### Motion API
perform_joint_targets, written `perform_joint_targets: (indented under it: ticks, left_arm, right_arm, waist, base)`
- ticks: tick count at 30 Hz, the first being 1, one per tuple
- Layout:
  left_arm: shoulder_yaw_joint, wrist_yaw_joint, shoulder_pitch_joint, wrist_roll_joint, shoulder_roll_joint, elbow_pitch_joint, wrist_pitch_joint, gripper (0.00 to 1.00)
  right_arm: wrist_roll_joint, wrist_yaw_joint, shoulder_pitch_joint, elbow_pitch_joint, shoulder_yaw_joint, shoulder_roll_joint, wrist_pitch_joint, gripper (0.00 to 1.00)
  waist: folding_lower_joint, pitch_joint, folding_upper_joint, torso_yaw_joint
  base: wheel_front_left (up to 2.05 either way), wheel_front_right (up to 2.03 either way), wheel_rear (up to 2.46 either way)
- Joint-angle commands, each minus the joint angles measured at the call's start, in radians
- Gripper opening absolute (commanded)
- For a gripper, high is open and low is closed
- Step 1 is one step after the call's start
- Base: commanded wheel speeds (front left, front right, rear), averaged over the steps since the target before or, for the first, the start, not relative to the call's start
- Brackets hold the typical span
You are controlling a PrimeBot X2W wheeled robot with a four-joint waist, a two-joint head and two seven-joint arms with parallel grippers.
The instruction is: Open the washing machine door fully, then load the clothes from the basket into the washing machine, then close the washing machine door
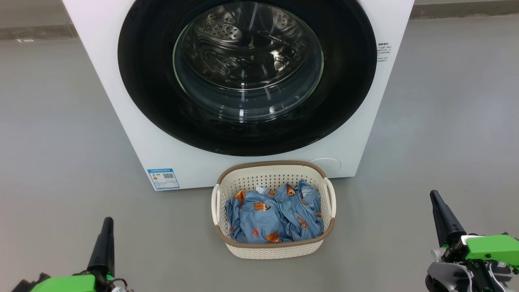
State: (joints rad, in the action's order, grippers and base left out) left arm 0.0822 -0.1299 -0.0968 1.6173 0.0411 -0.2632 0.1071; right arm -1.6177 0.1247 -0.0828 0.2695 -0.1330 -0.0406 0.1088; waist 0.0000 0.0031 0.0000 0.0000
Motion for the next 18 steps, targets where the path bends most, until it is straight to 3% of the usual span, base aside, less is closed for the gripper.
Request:
perform_joint_targets:
  ticks: [1,18]
  left_arm:
    - [0.033,-0.001,-0.011,-0.009,0.009,0.018,0.007,0.00]
    - [0.032,-0.001,-0.011,-0.009,0.009,0.018,0.007,0.00]
  right_arm:
    - [0.010,0.006,-0.025,-0.025,0.018,-0.010,0.005,0.00]
    - [0.010,0.006,-0.025,-0.025,0.018,-0.010,0.005,0.00]
  waist:
    - [0.0000,0.000,0.0000,0.000]
    - [0.0000,0.000,0.0000,0.000]
  base:
    - [0.00,0.00,0.00]
    - [0.00,0.00,0.00]
